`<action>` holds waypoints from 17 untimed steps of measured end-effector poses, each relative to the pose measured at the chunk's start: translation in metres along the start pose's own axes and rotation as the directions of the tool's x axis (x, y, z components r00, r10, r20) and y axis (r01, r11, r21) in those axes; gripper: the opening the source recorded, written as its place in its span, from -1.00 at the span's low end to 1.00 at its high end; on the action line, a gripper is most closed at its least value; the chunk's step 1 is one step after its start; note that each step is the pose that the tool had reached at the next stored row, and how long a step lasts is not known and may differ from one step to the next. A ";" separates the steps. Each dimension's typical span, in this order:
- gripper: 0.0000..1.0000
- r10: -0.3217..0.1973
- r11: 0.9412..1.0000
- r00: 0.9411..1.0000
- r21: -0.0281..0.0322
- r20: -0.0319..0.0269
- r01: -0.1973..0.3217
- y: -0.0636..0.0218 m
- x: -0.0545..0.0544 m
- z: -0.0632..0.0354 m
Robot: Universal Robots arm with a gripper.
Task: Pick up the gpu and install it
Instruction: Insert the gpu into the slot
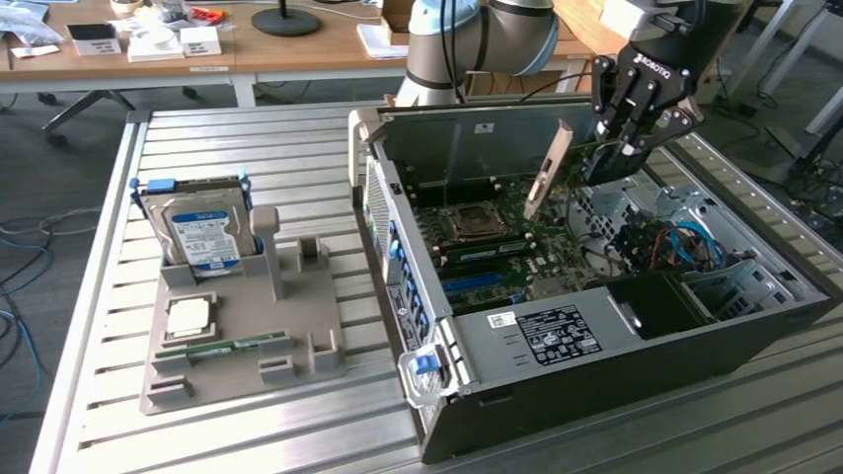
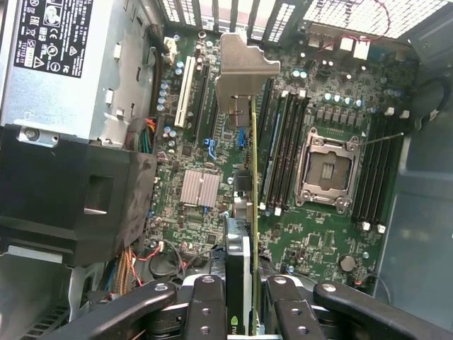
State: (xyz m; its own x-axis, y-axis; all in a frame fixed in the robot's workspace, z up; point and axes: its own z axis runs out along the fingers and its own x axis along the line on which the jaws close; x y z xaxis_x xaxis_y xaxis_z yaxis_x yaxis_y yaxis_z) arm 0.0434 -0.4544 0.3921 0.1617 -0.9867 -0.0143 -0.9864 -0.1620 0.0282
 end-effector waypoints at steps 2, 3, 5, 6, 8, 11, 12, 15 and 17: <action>-0.47 0.000 1.000 1.000 0.000 0.000 0.000 0.0000 0.000 0.0000; -0.47 0.000 1.000 1.000 0.000 0.000 0.000 0.0000 0.000 0.0001; -0.47 0.000 1.000 1.000 0.000 0.000 0.000 0.0000 0.000 0.0004; -0.47 0.000 1.000 1.000 0.000 0.000 0.000 0.0000 0.000 0.0006; -0.47 0.000 1.000 1.000 0.000 0.000 0.000 -0.0001 0.000 0.0014; -0.47 0.000 1.000 1.000 0.000 0.000 0.000 0.0000 0.000 0.0018; -0.47 0.000 1.000 1.000 0.000 0.000 0.000 0.0000 0.000 0.0018; -0.47 0.000 1.000 1.000 0.000 0.000 0.000 0.0000 0.000 0.0019; -0.47 0.000 1.000 1.000 0.000 0.000 0.000 0.0000 0.000 0.0029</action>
State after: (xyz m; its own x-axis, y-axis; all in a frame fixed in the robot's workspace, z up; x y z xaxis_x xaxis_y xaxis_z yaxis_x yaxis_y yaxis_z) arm 0.0434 -0.4544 0.3892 0.1616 -0.9867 -0.0147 -0.9864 -0.1620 0.0280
